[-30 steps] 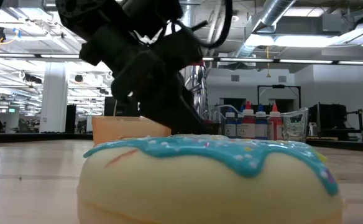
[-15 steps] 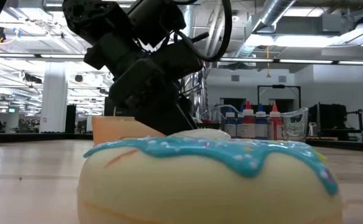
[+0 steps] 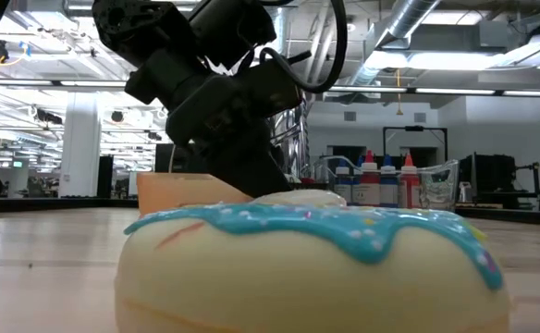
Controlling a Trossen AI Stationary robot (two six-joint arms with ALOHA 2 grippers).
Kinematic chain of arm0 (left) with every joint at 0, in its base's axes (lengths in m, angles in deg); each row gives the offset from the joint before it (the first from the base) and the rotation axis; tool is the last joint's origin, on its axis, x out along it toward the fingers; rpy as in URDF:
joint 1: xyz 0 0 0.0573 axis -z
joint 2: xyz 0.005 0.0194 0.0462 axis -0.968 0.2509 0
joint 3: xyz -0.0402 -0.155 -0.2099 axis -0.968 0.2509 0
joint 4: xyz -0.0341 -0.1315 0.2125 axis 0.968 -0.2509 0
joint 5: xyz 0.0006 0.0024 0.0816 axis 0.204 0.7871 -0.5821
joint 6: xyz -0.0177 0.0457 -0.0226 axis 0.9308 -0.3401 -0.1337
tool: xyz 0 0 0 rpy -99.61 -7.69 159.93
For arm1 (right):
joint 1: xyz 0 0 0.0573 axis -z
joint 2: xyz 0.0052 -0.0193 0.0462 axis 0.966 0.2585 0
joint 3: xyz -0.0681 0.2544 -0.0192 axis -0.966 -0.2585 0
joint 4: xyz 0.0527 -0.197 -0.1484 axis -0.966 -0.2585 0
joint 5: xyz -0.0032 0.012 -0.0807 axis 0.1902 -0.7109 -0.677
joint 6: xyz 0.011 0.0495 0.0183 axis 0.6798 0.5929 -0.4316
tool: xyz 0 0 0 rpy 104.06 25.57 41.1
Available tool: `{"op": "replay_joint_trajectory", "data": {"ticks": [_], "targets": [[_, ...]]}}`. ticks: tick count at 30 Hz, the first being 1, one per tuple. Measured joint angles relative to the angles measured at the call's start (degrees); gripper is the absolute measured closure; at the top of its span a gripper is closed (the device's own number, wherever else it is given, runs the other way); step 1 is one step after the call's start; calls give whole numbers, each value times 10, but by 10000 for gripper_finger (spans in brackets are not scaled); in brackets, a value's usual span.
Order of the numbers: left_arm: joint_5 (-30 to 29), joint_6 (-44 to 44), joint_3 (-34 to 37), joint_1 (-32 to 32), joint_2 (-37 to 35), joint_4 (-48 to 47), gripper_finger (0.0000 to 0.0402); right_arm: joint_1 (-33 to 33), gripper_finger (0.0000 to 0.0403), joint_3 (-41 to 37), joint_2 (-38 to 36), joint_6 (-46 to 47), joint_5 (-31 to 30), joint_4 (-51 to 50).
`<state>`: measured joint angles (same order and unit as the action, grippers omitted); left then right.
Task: Pick & Place Food Item
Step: Put the white donut into the black bin
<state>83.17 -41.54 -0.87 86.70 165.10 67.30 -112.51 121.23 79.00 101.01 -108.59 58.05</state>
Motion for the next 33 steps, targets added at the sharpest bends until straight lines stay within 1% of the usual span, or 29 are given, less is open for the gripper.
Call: {"op": "replay_joint_trajectory", "data": {"ticks": [3,7,14,18,21,25,28,33], "targets": [[3,21,0,-6,0,4,265,0,239,0,0,0,0,0],[-5,27,1,-15,-6,14,268,0,239,0,0,0,0,0],[-64,26,1,-40,-54,16,268,0,239,0,0,0,-7,0],[-135,-7,0,-71,-103,-16,268,0,239,0,0,-3,-13,0],[-178,-34,0,-103,-132,-26,268,0,239,0,0,-5,-13,0],[-191,-61,0,-156,-151,-34,268,0,239,0,0,-5,-13,0],[-217,-85,0,-188,-150,-42,268,0,239,0,0,-5,-13,0],[-218,-119,0,-220,-126,-40,268,1,239,0,0,-5,-25,-1]]}}
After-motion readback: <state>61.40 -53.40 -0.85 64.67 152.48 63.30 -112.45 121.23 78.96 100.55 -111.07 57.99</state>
